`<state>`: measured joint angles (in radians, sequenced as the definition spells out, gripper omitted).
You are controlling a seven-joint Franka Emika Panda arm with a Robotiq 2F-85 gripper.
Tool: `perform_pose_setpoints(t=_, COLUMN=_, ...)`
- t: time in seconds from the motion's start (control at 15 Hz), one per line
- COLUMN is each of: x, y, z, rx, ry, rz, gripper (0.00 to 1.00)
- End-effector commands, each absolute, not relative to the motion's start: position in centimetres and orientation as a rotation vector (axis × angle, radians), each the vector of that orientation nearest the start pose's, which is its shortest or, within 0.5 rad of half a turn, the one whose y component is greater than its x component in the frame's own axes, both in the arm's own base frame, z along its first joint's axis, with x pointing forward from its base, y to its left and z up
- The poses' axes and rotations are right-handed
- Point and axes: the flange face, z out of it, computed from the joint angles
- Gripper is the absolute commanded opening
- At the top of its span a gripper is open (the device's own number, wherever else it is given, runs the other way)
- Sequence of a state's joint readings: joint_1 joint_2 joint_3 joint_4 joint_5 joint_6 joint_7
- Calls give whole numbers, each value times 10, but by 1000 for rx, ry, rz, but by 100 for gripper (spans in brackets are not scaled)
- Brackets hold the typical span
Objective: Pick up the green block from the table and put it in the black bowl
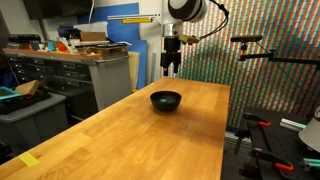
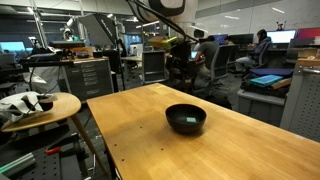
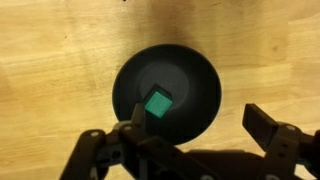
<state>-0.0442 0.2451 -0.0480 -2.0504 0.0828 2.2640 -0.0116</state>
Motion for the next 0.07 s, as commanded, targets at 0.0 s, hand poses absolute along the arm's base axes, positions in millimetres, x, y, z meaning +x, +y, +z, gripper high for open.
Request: perform_pose_setpoints(t=0.0, x=582, y=-51, z=314, rx=-3082, ry=205, rz=52, gripper=100)
